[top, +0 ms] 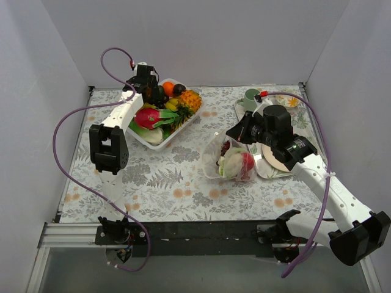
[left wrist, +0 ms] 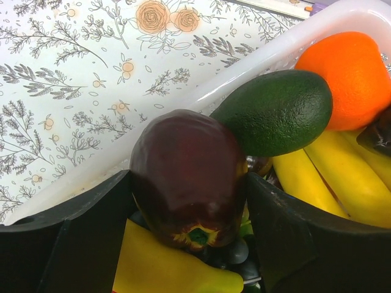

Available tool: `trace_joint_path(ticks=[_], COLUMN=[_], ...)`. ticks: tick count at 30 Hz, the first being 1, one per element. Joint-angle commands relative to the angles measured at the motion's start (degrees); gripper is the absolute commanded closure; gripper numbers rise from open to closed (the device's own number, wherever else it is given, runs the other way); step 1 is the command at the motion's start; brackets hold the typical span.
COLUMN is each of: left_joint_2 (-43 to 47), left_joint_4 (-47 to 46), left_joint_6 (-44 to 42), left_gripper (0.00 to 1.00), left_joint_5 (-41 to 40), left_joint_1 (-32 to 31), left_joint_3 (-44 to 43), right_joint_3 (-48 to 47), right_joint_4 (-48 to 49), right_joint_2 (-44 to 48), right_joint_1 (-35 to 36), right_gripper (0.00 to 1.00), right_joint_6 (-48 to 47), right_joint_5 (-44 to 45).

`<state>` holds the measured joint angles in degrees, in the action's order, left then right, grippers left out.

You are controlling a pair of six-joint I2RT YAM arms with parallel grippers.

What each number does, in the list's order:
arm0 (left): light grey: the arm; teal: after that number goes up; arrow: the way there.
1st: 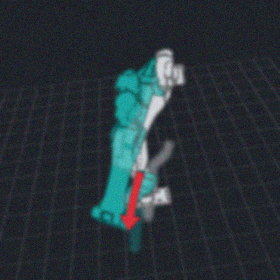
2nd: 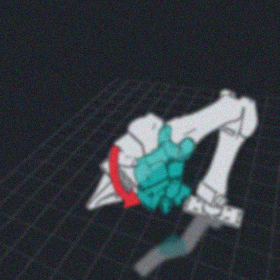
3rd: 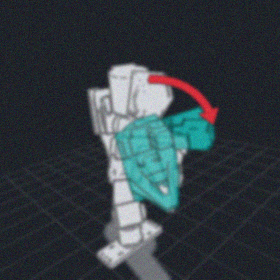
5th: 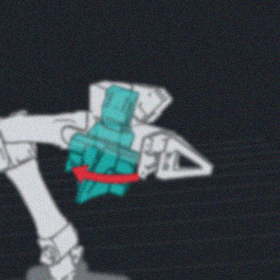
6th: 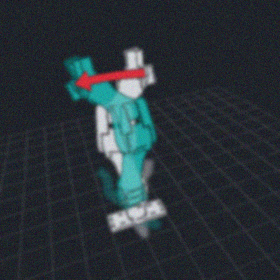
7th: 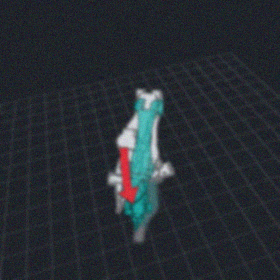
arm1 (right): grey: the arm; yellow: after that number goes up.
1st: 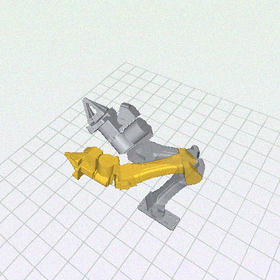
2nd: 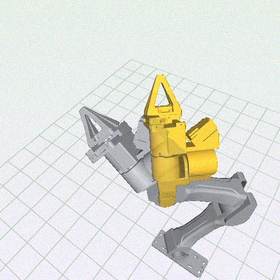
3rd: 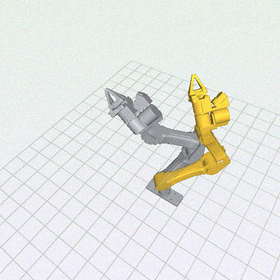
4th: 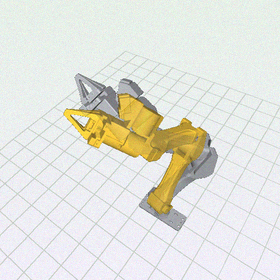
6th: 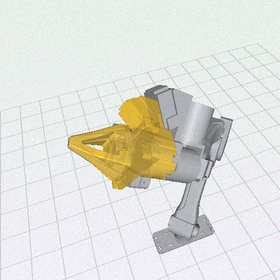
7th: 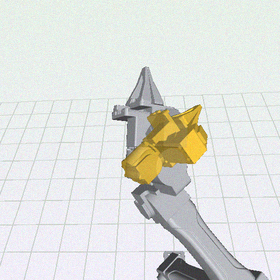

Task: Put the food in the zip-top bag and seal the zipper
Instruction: Pick up the fake fruit from the bin.

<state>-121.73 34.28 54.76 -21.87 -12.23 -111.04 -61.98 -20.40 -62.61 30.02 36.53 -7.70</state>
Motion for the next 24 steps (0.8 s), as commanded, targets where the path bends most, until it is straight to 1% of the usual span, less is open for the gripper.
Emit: trace_joint_path(ticks=[1,3,6,12,24], left_joint_2=[2.5,3.1,4.3,6.5,9.7], left_joint_4=[-0.5,-0.7,-0.8,-1.1,-4.8], left_joint_6=[-0.6,-0.9,-1.0,-1.1,-0.9], left_gripper=[0.51,0.55,0.56,0.57,0.58], left_joint_5=[-0.9,-1.0,-1.0,0.3,4.0], left_joint_1=[-0.4,-0.4,-0.4,-0.4,-0.4], left_joint_3=[-0.2,-0.3,-0.8,-0.8,1.9], right_joint_3=[0.2,0.1,0.1,-0.2,-0.6], right_joint_4=[4.0,3.9,3.7,3.8,3.4], right_joint_2=[2.1,2.1,2.0,2.0,1.8], right_joint_1=[0.0,0.0,0.0,0.0,0.0], right_gripper=[0.99,0.99,0.99,0.99,0.99], right_joint_6=[0.6,0.6,0.6,0.6,0.4], right_joint_5=[-0.9,-0.8,-0.8,-0.6,-0.3])
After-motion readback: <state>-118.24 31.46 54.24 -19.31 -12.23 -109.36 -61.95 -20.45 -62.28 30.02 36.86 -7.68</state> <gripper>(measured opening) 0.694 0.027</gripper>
